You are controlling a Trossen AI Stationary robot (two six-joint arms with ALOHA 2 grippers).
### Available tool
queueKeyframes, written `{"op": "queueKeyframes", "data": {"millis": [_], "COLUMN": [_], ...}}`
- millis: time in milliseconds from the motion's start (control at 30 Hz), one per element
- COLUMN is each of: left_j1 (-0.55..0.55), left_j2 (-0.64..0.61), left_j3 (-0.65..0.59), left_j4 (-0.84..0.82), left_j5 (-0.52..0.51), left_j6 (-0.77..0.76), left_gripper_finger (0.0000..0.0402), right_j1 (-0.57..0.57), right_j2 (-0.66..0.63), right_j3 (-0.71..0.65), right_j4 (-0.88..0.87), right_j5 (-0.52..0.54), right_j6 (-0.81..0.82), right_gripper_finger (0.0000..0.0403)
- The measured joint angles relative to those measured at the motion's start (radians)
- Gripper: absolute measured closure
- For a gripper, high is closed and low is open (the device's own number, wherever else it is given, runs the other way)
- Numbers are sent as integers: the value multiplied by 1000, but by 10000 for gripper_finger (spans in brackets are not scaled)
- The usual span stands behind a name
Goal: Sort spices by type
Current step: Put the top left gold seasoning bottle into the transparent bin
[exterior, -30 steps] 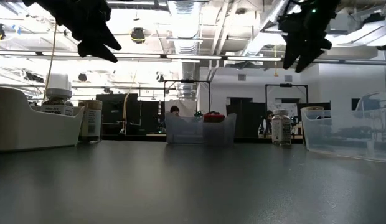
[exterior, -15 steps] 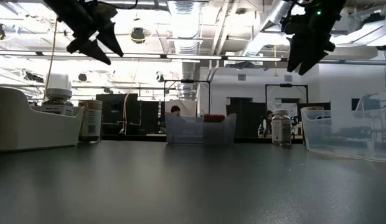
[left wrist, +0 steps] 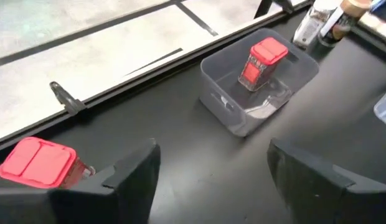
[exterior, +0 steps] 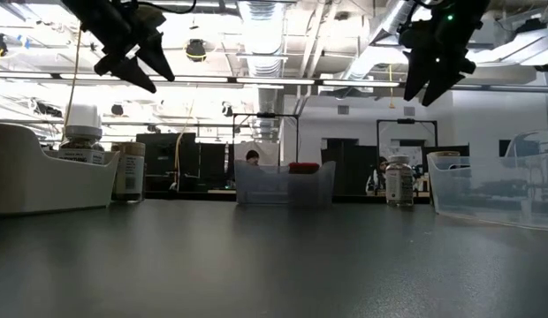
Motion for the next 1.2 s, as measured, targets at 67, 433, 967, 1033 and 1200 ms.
{"op": "queueKeyframes", "data": {"millis": [67,433,967,1033,1200], "left_j1": [0,0,213,252,317], "left_j2": [7,33,179,231,319], "left_j3": [0,0,108,140,176], "left_j4": [7,31,-260,-321,-346], "left_j5": [-1,-55,-95,-90,7], "left_j6": [23,4,-524,-525,-524], "left_gripper_finger": [92,32,34,34,35], "right_j1": [0,0,0,0,0], "right_j2": [0,0,0,0,0], "right_j3": [0,0,0,0,0], "right_j4": [0,0,-2,-3,-4], "right_j5": [0,0,0,0,0], "right_j6": [7,10,-15,-24,-27], "right_gripper_finger": [70,70,70,70,70]}}
